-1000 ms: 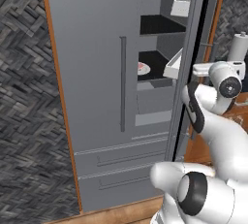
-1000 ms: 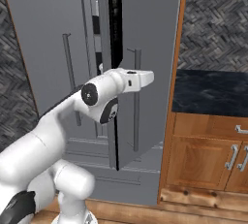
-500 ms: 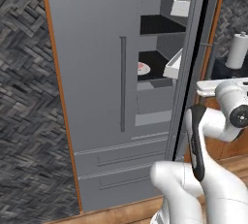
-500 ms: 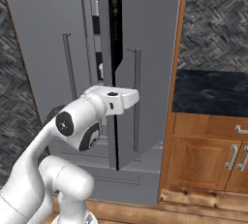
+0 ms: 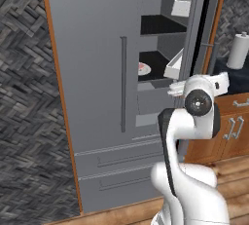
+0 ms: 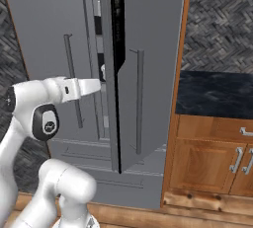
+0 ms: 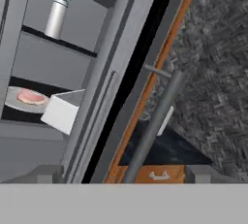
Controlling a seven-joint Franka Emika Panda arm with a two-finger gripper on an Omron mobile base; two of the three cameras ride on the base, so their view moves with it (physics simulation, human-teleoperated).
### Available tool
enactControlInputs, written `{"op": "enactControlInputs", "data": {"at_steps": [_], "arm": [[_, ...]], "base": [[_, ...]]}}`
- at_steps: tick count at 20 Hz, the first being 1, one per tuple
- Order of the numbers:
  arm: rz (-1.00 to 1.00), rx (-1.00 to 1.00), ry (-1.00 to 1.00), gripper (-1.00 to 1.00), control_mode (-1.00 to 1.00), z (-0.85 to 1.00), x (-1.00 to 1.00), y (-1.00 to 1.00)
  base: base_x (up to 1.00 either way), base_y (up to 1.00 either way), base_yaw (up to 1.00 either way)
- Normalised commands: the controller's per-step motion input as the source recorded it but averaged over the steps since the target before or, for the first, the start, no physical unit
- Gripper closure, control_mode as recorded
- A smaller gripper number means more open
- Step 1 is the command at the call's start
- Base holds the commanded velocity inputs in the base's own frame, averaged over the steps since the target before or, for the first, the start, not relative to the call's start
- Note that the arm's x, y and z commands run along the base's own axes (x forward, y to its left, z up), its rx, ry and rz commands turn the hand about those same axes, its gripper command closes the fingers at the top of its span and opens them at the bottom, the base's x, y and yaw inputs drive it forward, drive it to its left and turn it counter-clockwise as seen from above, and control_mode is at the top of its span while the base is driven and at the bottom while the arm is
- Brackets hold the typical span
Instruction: Retrieve the steak from the fridge and place it on the saucepan with marinade on the stove.
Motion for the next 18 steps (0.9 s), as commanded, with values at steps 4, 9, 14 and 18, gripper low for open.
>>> {"op": "enactControlInputs", "data": {"at_steps": [4, 9, 14, 18], "arm": [[-0.14, -0.11, 0.23, -1.0, -1.0, 0.54, 0.02, 0.96], [-0.09, -0.09, 0.07, -1.0, -1.0, 0.36, 0.29, 0.48], [0.01, 0.0, -0.03, -1.0, -1.0, 0.01, 0.19, -0.02], [0.03, 0.0, 0.0, -1.0, -1.0, 0.0, 0.29, -0.09]], "base": [[0.0, 0.0, 0.0], [0.0, 0.0, 0.0], [0.0, 0.0, 0.0], [0.0, 0.0, 0.0]]}}
